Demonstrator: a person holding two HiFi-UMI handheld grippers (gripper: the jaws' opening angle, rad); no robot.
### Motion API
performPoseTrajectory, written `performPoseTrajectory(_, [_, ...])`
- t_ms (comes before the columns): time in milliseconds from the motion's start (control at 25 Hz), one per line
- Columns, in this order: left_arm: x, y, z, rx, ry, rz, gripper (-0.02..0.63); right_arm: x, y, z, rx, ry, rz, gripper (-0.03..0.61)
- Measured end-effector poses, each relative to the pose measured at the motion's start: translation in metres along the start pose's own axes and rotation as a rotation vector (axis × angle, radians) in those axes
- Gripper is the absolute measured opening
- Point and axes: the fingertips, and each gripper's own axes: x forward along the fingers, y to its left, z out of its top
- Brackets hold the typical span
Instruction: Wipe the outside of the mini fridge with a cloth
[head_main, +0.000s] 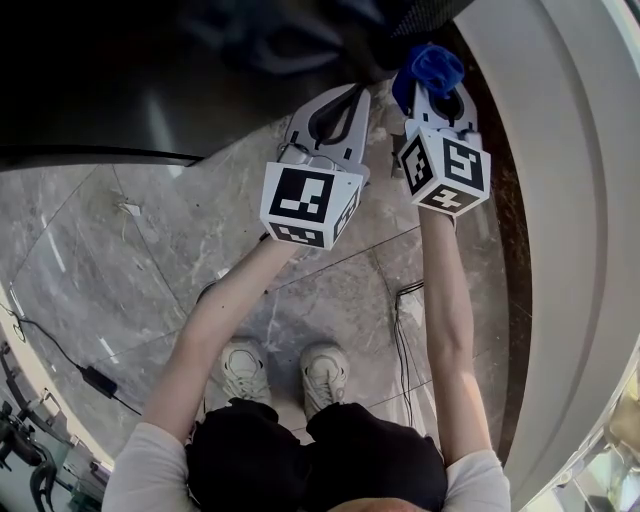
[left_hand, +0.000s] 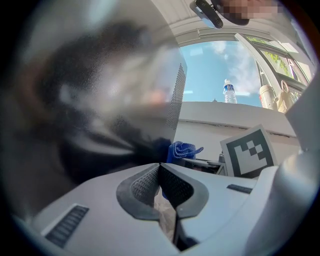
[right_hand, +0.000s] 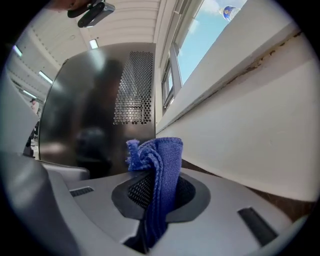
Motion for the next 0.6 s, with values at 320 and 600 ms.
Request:
performPoseTrajectory(320, [-0.011, 0.006, 0.01, 0.014, -0.023, 0.009, 0.005, 0.0, -0.004, 0.001, 0.023, 0.002, -0.044, 0.052])
performPoseTrajectory(600, [-0.043, 0.022, 0.009, -0.009, -0.014, 0.058, 0.003, -0.022, 0.025, 0.005, 0.109, -0.019, -0.017, 0.052])
